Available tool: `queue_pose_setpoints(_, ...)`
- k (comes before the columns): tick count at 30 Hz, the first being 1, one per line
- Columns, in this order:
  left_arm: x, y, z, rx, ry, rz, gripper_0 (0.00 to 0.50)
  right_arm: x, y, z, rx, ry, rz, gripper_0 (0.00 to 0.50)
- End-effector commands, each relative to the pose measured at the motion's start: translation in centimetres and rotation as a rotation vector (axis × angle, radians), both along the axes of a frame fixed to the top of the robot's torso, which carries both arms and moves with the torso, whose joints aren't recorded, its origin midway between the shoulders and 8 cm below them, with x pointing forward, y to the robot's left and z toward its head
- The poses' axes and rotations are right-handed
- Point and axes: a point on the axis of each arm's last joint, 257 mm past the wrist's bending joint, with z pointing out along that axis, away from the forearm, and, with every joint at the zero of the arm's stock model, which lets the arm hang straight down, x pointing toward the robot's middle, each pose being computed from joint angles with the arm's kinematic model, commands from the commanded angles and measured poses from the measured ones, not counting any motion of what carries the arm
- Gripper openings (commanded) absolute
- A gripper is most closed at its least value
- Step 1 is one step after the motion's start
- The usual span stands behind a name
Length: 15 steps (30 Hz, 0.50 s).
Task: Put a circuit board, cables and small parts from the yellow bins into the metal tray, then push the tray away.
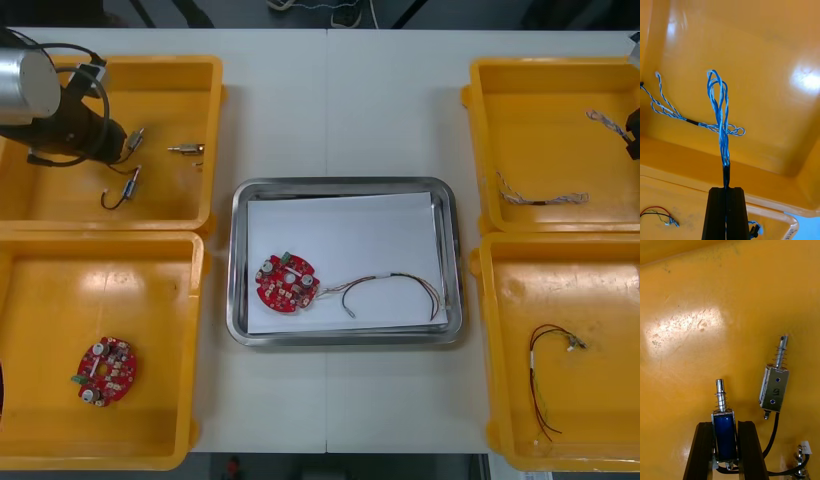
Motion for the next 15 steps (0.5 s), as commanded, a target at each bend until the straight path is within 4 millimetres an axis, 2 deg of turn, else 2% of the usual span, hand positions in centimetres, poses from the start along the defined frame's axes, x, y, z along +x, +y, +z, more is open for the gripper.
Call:
queue_pose_setpoints(1,0.2,-0.6,-0.6,-0.008,-0.006,-0.011,0.0,0.1,0.2,3.2,-0.045,-0.082,0.023,0.0)
queue_pose_setpoints(10,0.4,-1.0,-0.5,-0.026,-0.013,-0.015,0.006,0.1,2.9,4.1,-0.038,-0.117,0.11,0.0)
queue_pose_setpoints(11,0.4,-1.1,-0.4,-0.028,-0.018,-0.017,0.079,0.1,3.2,4.3,-0.044,-0.122,0.12,0.0)
queue_pose_setpoints(12,0.4,-1.1,-0.5,-0.031,-0.016,-0.016,0.23,0.1,3.6,4.4,-0.057,-0.125,0.131,0.0)
queue_pose_setpoints(13,0.5,-1.2,-0.3,-0.035,-0.022,-0.016,0.317,0.1,3.8,4.4,-0.065,-0.126,0.138,0.0)
queue_pose_setpoints(14,0.5,-1.3,-0.3,-0.039,-0.023,-0.015,0.446,0.1,4.2,4.6,-0.078,-0.133,0.152,0.0)
queue_pose_setpoints(15,0.6,-1.4,-0.3,-0.039,-0.025,-0.017,0.5,0.1,4.5,4.6,-0.089,-0.136,0.16,0.0)
